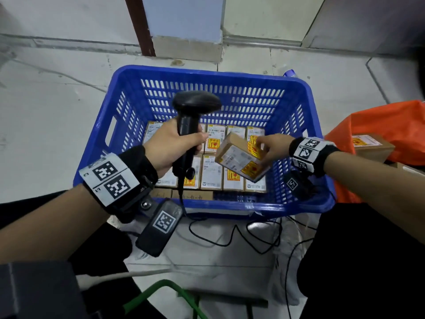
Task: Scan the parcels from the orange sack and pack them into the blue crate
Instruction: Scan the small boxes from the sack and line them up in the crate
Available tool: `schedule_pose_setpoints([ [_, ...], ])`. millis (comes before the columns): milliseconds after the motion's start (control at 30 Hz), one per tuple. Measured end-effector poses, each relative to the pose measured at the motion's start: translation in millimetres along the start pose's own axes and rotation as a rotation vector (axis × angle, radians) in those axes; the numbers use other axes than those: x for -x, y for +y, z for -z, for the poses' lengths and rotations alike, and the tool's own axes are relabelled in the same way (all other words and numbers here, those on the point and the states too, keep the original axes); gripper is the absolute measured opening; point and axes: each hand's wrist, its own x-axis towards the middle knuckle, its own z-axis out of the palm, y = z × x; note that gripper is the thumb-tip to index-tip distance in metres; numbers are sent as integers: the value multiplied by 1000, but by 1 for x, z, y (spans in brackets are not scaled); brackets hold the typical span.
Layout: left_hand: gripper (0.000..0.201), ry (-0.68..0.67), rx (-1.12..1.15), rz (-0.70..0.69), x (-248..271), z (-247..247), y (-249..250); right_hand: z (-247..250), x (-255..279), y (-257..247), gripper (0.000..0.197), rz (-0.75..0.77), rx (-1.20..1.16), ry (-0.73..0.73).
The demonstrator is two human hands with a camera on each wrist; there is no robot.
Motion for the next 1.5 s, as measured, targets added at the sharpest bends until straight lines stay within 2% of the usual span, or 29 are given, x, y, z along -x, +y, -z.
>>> schedule_pose_setpoints([
  [100, 10, 27, -14, 22, 2, 7, -8, -23, -30, -15, 62, 42, 238, -198],
  [200, 11, 56, -13, 51, 0, 12, -12, -61, -70, -20, 69, 83, 468, -264],
  [233, 12, 62, -11, 57, -2, 13, -14, -61, -62, -31, 64, 53, 474, -264],
  [300, 14, 70, 3, 59, -5, 17, -16, -56, -43, -55, 39, -17, 406, -268],
  [400, 14, 78, -2, 57, -10, 19, -17, -67, -56, -64, 33, -47, 346, -295],
  [467, 13, 83, 0, 58, -12, 19, -17, -80, -69, -64, 44, 30, 382, -341],
  [533, 13, 85, 9, 57, -13, 20, -17, -101, -93, -60, 70, 114, 524, -392],
  [633, 14, 80, 17, 67, -15, 22, -17, -113, -101, -52, 69, 131, 612, -462],
  [733, 14, 89, 31, 75, -16, 21, -17, -123, -98, -53, 75, 198, 652, -412],
  [800, 13, 97, 37, 78, -15, 21, -19, -122, -96, -56, 57, 154, 571, -420],
  [867, 14, 96, 32, 83, -14, 21, -20, -117, -88, -62, 11, 107, 456, -491],
  [967, 15, 86, 21, 85, -14, 21, -21, -142, -132, -43, 25, 14, 441, -496],
  [1000, 15, 86, 20, 87, -14, 20, -21, -181, -182, -17, 34, 38, 449, -469],
  [1033, 15, 88, 19, 89, -14, 19, -20, -207, -218, 3, 39, 81, 474, -506],
  [1100, 14, 88, 20, 91, -16, 17, -18, -221, -247, 21, 36, 110, 424, -545],
  [1133, 14, 83, 21, 91, -17, 16, -16, -206, -234, 16, 32, 87, 373, -515],
  [1167, 14, 77, 21, 89, -17, 14, -15, -172, -195, -1, 27, 82, 344, -514],
  [1233, 15, 69, 24, 79, -19, 9, -11, -131, -151, -14, 24, 90, 313, -509],
  [1333, 13, 49, 12, 59, -21, -1, -4, -95, -120, -13, 25, 90, 148, -472],
  [1433, 9, 0, 13, 45, -21, -13, 2, -69, -96, -4, 28, 126, 54, -344],
  [1500, 9, -27, 14, 38, -21, -24, 8, -51, -76, 3, 21, 118, -17, -248],
])
